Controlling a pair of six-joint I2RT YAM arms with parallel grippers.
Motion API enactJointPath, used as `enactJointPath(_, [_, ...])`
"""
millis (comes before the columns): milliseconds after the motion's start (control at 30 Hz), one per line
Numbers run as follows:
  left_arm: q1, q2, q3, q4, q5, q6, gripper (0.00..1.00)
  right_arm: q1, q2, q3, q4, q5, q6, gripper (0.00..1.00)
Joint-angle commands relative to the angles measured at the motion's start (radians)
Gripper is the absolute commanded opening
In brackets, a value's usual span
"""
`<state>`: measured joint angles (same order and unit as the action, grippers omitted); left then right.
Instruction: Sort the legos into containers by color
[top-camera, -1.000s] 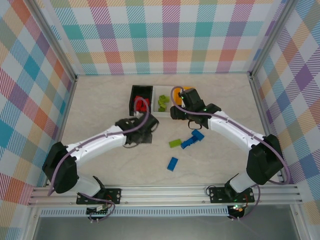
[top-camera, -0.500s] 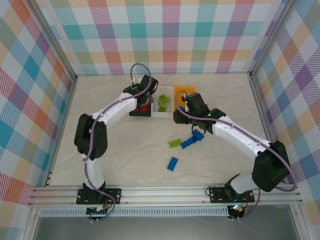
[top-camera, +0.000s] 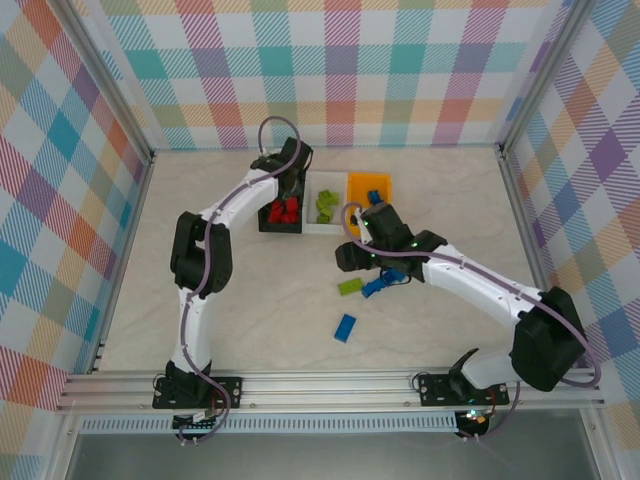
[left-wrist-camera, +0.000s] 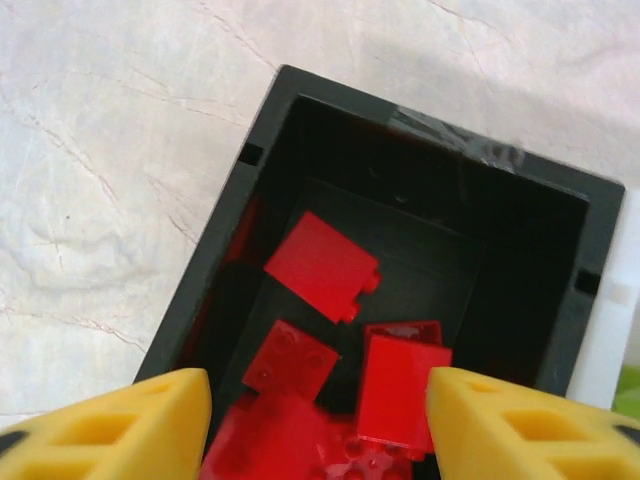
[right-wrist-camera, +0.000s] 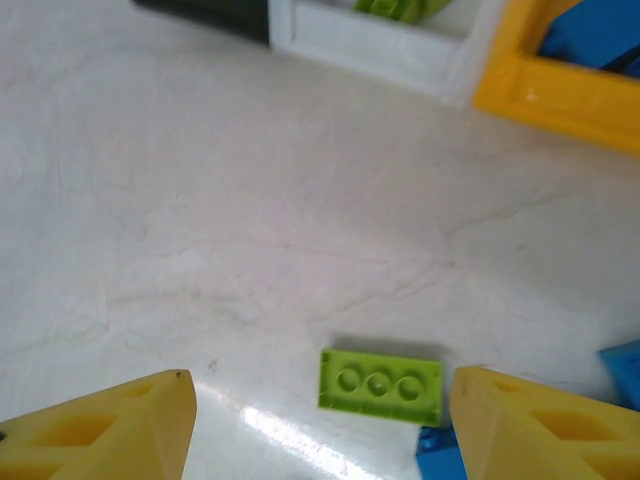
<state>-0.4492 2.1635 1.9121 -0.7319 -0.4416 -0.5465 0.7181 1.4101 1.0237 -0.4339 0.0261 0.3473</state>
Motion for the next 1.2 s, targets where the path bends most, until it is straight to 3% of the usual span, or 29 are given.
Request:
enactJointPath(0, [-0.014, -0.128, -0.038, 0.006, 0.05, -0.012, 0.73, 0.015, 0.086, -0.004, -0.012, -0.056, -0.012, 0.69])
enactJointPath(167, [-0.098, -0.335, -0.21, 0.09, 0.088, -0.011, 0.84, 0.015, 0.253, 0.052, -0.028, -0.027, -0.005, 0.7])
enactJointPath(433, [-0.209, -0.604, -0.583, 0.174, 0.147, -0.062, 0.9, 0.014, 0.376, 0.061, -0.039, 0.05, 0.002, 0.71])
enactJointPath(700, [-0.23, -0.729, -0.807, 0.19, 0.204, -0.106, 0.94, 0.067, 0.338, 0.032, -0.1, 0.055, 0.017, 0.69])
enactJointPath(1033, [-0.258, -0.779, -0.878, 0.186, 0.231, -0.105, 1.0, 0.164, 0.181, -0.079, -0.227, 0.123, 0.146, 0.7])
enactJointPath(1167, [-0.261, -0.787, -0.895, 0.194, 0.238, -0.11, 1.0, 0.182, 0.165, -0.108, -0.232, 0.078, 0.24, 0.7])
